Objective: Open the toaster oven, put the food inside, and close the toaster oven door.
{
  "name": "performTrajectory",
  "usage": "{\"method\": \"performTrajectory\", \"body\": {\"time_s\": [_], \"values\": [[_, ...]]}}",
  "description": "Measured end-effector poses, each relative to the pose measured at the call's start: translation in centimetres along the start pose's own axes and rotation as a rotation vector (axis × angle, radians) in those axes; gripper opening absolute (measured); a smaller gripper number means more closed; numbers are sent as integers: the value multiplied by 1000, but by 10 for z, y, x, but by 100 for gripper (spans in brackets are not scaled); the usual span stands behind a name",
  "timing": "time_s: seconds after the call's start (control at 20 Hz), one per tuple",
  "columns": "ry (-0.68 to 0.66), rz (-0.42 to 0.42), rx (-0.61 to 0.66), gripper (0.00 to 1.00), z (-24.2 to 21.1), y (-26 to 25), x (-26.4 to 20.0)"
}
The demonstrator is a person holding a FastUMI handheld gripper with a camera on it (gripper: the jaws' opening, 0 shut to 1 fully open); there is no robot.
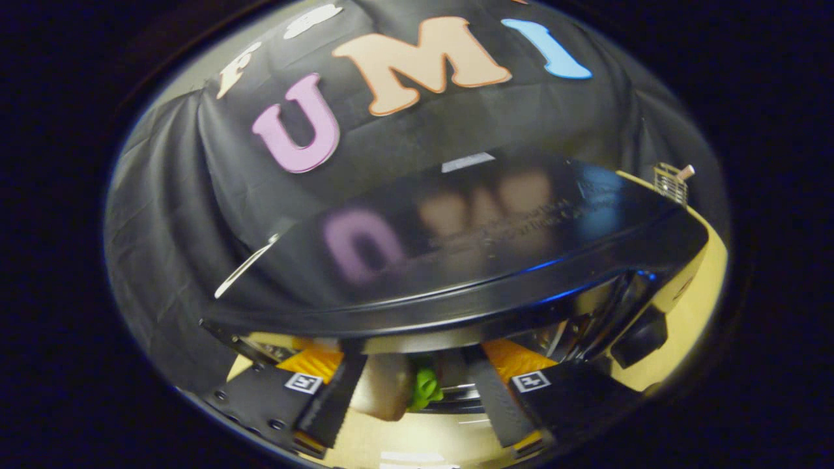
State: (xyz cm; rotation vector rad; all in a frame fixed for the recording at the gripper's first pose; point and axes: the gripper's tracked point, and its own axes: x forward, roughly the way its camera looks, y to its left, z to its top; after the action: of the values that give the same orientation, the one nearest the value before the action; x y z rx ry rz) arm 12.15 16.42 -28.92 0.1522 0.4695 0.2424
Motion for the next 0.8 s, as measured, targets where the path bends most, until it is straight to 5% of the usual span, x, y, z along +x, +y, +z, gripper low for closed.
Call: {"method": "performTrajectory", "body": {"time_s": [0.1, 0.5, 0.8], "values": [[-45, -4, -100, 95, 14, 3, -16], [67, 140, -191, 96, -2, 23, -102], [310, 237, -237, 94, -69, 22, -173]]}}
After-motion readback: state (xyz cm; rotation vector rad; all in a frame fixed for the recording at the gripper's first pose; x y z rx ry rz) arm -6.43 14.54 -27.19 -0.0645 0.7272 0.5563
